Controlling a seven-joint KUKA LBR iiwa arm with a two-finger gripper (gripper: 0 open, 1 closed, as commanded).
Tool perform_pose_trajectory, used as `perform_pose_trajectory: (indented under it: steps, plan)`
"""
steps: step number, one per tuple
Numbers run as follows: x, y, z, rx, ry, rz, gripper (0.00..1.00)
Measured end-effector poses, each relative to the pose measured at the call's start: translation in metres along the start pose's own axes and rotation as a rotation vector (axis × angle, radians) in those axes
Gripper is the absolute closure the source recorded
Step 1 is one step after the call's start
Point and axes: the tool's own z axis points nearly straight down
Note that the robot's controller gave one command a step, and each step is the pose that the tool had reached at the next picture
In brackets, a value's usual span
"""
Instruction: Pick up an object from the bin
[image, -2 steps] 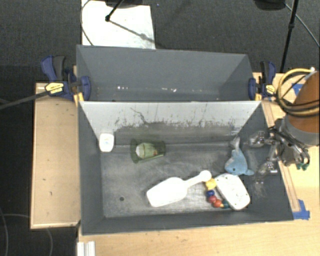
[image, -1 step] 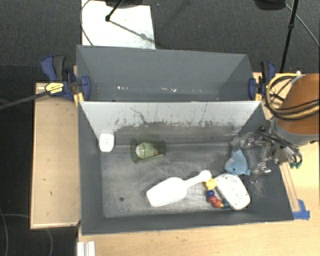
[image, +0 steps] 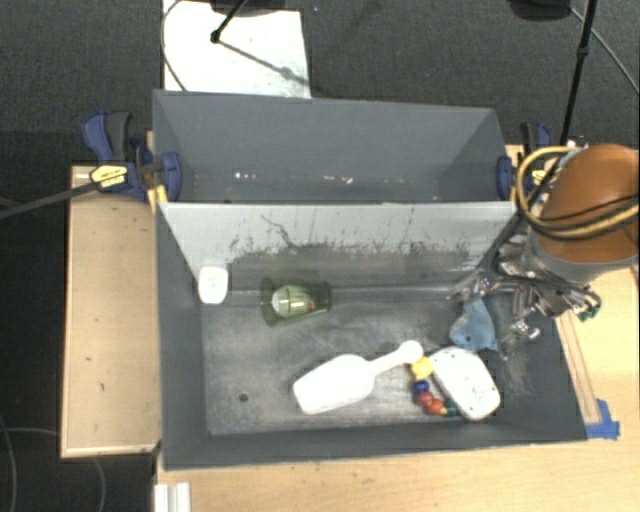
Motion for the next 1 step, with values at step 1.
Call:
perform_pose_trajectory:
  steps: [1]
  plan:
    - [-0.0124,-0.0072,-0.0065,0.002,-0.002,-0.154,0.0]
